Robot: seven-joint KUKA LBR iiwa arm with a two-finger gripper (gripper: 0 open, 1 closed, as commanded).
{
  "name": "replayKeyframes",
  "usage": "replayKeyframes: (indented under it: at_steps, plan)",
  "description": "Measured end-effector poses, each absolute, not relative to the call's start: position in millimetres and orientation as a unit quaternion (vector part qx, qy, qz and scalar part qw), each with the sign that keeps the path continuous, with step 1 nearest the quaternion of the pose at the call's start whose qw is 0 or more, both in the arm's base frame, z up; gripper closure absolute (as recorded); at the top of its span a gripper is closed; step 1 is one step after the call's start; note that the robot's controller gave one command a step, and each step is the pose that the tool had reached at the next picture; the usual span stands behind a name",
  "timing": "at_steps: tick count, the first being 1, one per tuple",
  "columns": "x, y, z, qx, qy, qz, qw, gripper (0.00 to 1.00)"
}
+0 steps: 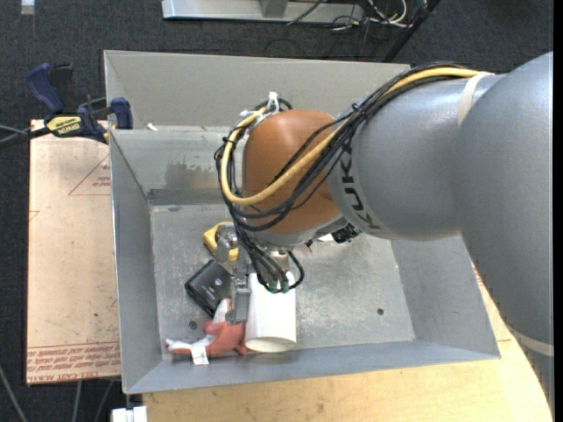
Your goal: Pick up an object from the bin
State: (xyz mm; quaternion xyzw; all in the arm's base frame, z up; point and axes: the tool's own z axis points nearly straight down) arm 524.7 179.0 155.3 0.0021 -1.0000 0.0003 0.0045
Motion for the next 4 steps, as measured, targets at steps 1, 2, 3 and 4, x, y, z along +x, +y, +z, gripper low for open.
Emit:
replayKeyframes:
  at_steps: [1,2,3,4]
  plan:
    - [526.4,178.2,159.4,0.0,-1.0,0.0,0.001,0.0]
    - [523.5,177.2,148.6,0.032,-0.999,-0.001,-0.001,0.0]
    - [520.0,176.3,136.4,0.063,-0.998,-0.001,-0.001,0.0]
    - [519.5,179.1,146.0,0.19,-0.982,-0.001,0.002,0.0]
